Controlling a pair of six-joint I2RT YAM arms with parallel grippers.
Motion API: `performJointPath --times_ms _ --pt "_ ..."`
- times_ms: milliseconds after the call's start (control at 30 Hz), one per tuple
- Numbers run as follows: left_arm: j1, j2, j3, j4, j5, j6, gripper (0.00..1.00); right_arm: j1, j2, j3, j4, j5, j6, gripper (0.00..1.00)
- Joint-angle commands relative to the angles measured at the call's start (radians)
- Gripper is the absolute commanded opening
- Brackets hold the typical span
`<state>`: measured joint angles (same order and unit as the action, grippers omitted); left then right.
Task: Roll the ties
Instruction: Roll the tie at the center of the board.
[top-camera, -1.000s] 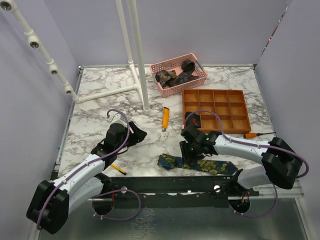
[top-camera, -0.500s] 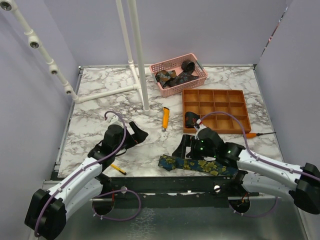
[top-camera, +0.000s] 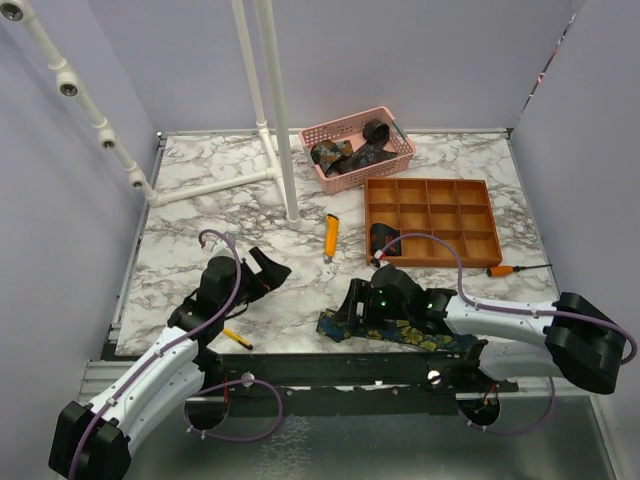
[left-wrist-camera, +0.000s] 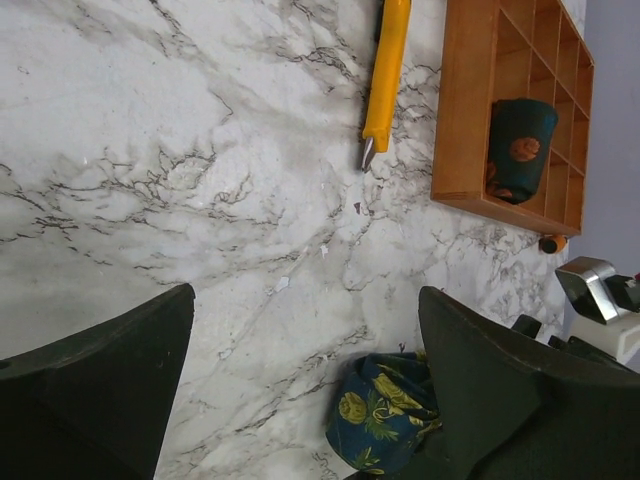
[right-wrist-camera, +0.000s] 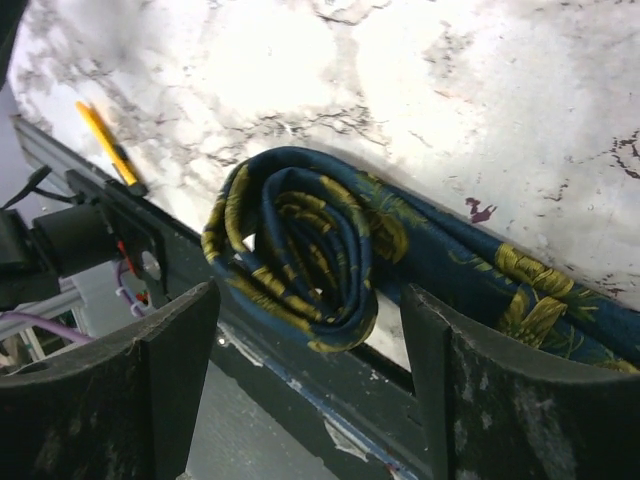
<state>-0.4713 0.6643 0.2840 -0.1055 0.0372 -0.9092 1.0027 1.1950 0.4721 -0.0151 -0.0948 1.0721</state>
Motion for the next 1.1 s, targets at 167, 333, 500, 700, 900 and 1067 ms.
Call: performJointPath --times_ms 167,333,500,700,900,1067 --pt "0.003 0.021 -0.02 0.031 0.075 -0.004 0.9 0.01 0.155 0.054 0.084 -0.043 -0.119 0.64" --pt "0.003 0.028 -0.037 0.06 0.102 -0.009 0.88 0.01 0.223 0.13 0.064 -0.094 -0.257 0.53" --pt "0.002 0.052 -0.056 0.102 0.145 -0.017 0.84 0.008 0.282 0.208 0.018 -0.139 -0.421 0.44" --pt "-0.001 0.108 -0.068 0.161 0.192 -0.028 0.8 -0.04 0.374 0.295 -0.026 -0.27 -0.581 0.41" --pt "-0.001 0.1 -0.08 0.165 0.166 -0.033 0.8 -0.087 0.362 0.349 -0.086 -0.26 -0.594 0.64" --pt "-0.001 0.087 -0.093 0.166 0.118 -0.041 0.81 -0.097 0.229 0.343 -0.15 -0.146 -0.47 0.82"
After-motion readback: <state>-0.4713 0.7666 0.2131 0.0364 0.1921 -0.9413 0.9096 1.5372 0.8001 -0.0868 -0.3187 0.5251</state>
